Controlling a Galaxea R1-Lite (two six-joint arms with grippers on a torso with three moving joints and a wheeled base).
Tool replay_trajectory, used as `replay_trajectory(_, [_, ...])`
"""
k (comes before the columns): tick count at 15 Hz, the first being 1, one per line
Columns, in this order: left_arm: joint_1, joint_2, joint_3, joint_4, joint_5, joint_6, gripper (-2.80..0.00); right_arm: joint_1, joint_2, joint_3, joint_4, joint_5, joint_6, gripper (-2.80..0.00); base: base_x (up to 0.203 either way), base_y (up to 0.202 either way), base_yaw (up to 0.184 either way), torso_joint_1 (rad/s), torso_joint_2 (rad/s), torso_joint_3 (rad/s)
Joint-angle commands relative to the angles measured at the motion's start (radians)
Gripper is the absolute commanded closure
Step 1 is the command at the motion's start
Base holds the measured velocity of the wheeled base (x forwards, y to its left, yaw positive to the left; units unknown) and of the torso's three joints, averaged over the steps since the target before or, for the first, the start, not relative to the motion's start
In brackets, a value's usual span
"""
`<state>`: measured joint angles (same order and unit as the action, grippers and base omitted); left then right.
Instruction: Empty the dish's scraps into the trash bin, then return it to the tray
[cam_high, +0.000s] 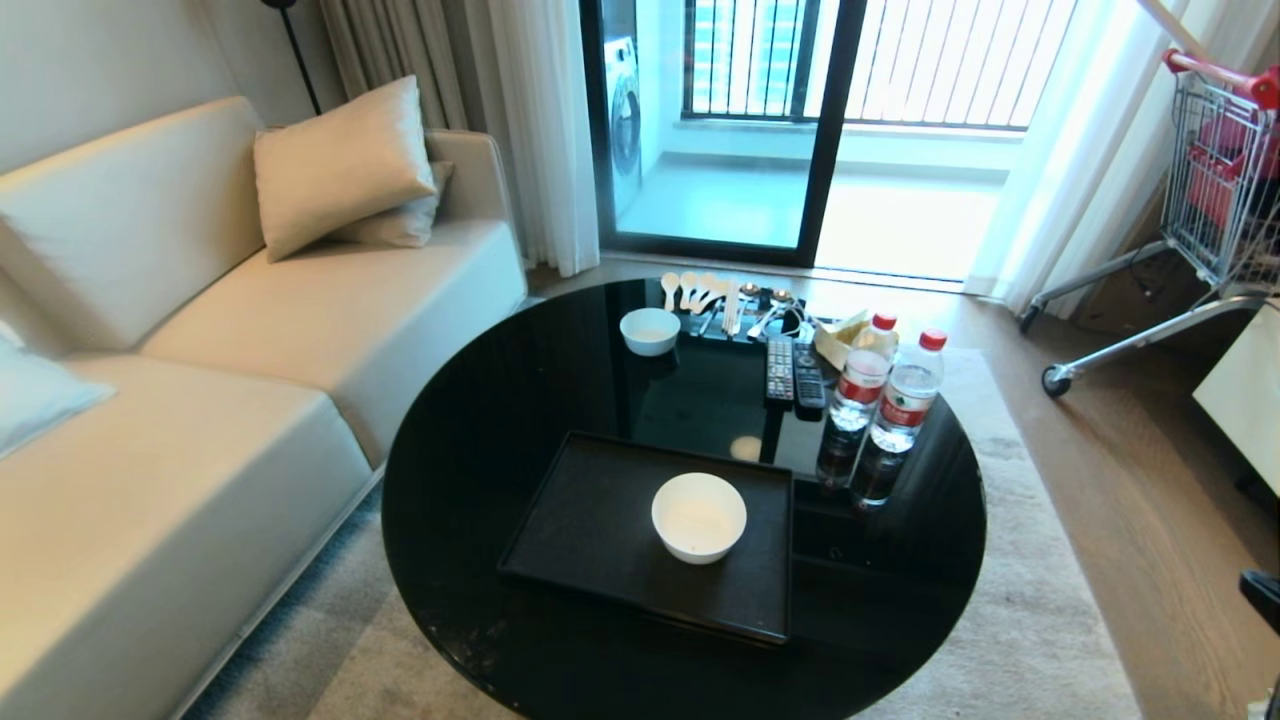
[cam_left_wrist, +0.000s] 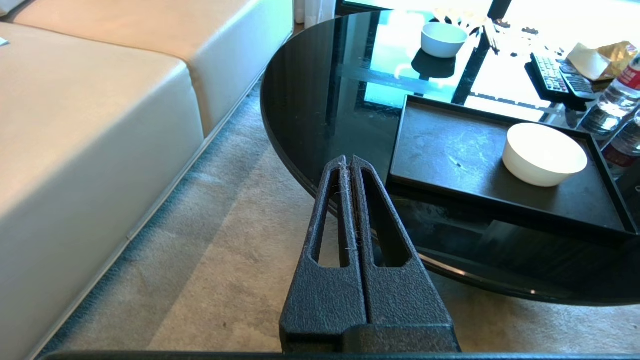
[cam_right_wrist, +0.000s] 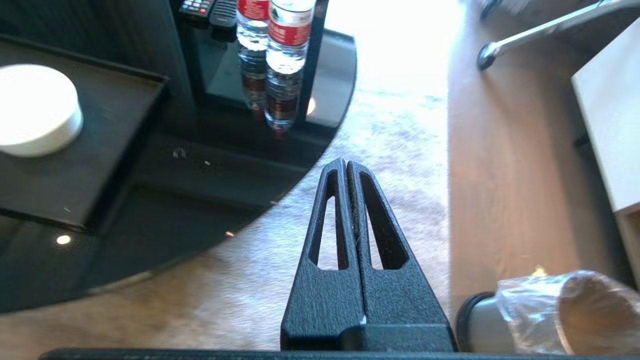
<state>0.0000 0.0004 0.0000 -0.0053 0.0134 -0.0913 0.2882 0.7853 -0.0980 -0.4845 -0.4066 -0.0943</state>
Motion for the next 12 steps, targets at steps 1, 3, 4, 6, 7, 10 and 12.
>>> replay_trajectory(1, [0.0, 0.0, 0.0, -0.001, 0.0, -0.001, 0.0, -0.078, -0.184, 0.085, -0.014, 0.099, -0.049, 0.0, 0.0, 0.0, 0.0, 0.0, 0.0, 0.0])
replay_trajectory(3, [0.0, 0.0, 0.0, -0.001, 0.0, -0.001, 0.0, -0.131, -0.278, 0.095, 0.079, 0.176, -0.063, 0.0, 0.0, 0.0, 0.0, 0.0, 0.0, 0.0])
replay_trajectory(4, [0.0, 0.0, 0.0, -0.001, 0.0, -0.001, 0.0, -0.161, -0.331, 0.096, 0.153, 0.201, -0.066, 0.0, 0.0, 0.0, 0.0, 0.0, 0.0, 0.0])
replay_trajectory(6, [0.0, 0.0, 0.0, -0.001, 0.0, -0.001, 0.0, -0.21, -0.442, 0.097, 0.271, 0.259, -0.068, 0.0, 0.0, 0.0, 0.0, 0.0, 0.0, 0.0])
replay_trajectory(7, [0.0, 0.0, 0.0, -0.001, 0.0, -0.001, 0.0, -0.225, -0.491, 0.098, 0.307, 0.284, -0.067, 0.0, 0.0, 0.0, 0.0, 0.0, 0.0, 0.0])
replay_trajectory(10, [0.0, 0.0, 0.0, -0.001, 0.0, -0.001, 0.0, -0.241, -0.531, 0.098, 0.354, 0.344, -0.071, 0.0, 0.0, 0.0, 0.0, 0.0, 0.0, 0.0])
replay_trajectory(12, [0.0, 0.0, 0.0, -0.001, 0.0, -0.001, 0.0, -0.244, -0.529, 0.098, 0.363, 0.365, -0.063, 0.0, 0.0, 0.0, 0.0, 0.0, 0.0, 0.0])
